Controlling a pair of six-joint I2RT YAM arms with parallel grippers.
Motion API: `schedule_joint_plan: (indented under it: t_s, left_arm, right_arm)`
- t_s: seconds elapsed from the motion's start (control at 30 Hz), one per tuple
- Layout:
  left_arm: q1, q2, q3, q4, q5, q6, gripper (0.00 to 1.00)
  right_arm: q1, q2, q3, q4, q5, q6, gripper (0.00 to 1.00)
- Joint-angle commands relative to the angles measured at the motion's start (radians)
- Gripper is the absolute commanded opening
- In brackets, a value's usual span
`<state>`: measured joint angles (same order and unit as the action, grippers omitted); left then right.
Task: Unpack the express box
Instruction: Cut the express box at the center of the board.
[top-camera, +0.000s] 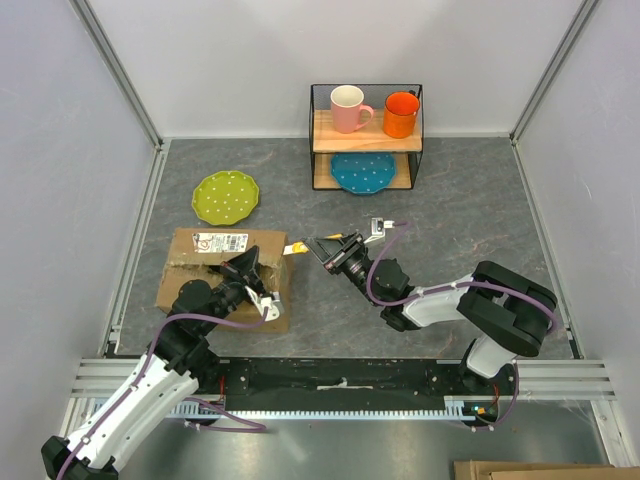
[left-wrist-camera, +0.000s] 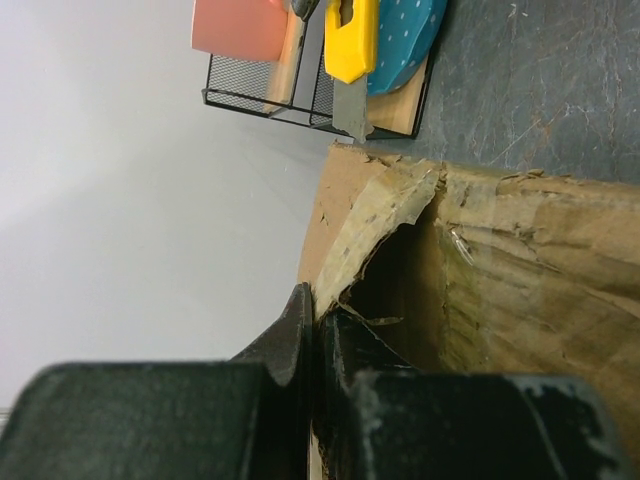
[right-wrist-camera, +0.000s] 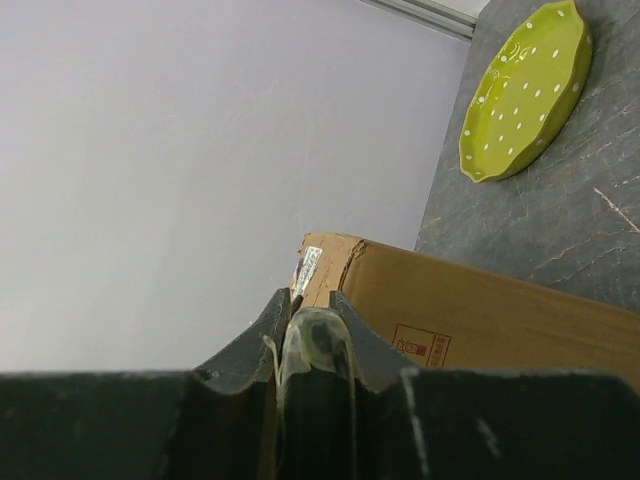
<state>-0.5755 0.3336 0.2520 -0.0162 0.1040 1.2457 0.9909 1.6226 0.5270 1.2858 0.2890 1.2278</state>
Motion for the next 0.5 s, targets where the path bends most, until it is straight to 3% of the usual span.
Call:
schedule_joint_plan:
  t_s: [0.0,0.47]
  left_arm:
    - [-0.001,-0.007,0.030,-0.019,0.006,-0.117,0.02]
    - [-0.001,-0.013,0.039,-0.048,0.020,-0.126,0.02]
  right_arm:
    - [0.005,0.002,0.010,0.471,-0.004,0.021,0.00]
    - [0.022,-0.044,-0.048,0.471,0.025,0.016,0.00]
